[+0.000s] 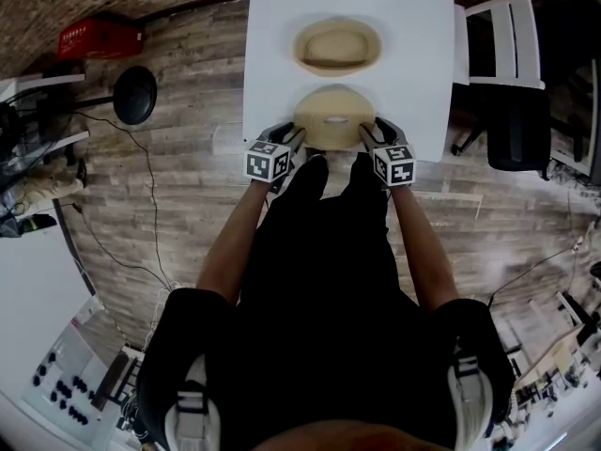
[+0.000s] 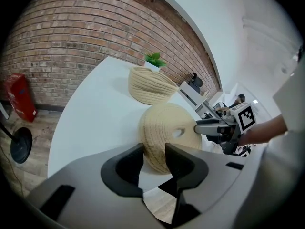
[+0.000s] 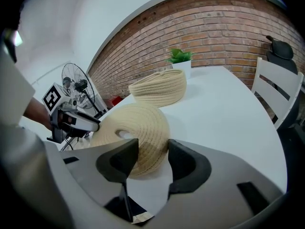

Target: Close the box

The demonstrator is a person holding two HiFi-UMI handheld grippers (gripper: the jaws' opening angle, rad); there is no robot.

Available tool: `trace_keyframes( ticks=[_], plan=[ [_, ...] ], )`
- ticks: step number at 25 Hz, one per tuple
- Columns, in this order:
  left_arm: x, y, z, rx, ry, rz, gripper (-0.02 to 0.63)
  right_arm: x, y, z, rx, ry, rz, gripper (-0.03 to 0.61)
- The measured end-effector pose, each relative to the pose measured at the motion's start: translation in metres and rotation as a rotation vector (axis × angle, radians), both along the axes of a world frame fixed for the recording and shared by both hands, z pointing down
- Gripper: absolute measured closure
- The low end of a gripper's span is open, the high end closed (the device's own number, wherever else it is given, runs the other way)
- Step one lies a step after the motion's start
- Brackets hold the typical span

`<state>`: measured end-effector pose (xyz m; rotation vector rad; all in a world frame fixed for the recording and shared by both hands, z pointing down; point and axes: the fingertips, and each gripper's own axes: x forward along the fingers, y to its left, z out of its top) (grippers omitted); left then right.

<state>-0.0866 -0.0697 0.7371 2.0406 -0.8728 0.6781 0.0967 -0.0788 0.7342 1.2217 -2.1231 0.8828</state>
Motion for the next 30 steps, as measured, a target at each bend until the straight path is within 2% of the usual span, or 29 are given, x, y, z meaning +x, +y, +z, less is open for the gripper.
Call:
trace_keyframes(
  ticks=[3,8,18,30],
  plan=[
    [-0.004,0.001,-0.004,0.012,0.008,-0.006,0.462,-0.004,0.001,-0.004,0.012,-0.001,0.023,0.385],
    [-0.008,-0.008,-0.023,0.040,0.065,-0.064,0.462,-0.005,-0.002,-0.013,0.027,-0.008,0.070,0.388],
    [-0.015,-0.021,-0.046,0.088,0.100,-0.146,0.488,-0.008,-0.005,-0.035,0.040,-0.033,0.139,0.390],
    [0.004,-0.037,-0.080,0.146,0.155,-0.122,0.491,0.012,-0.027,-0.072,0.108,-0.031,0.207,0.394]
  ],
)
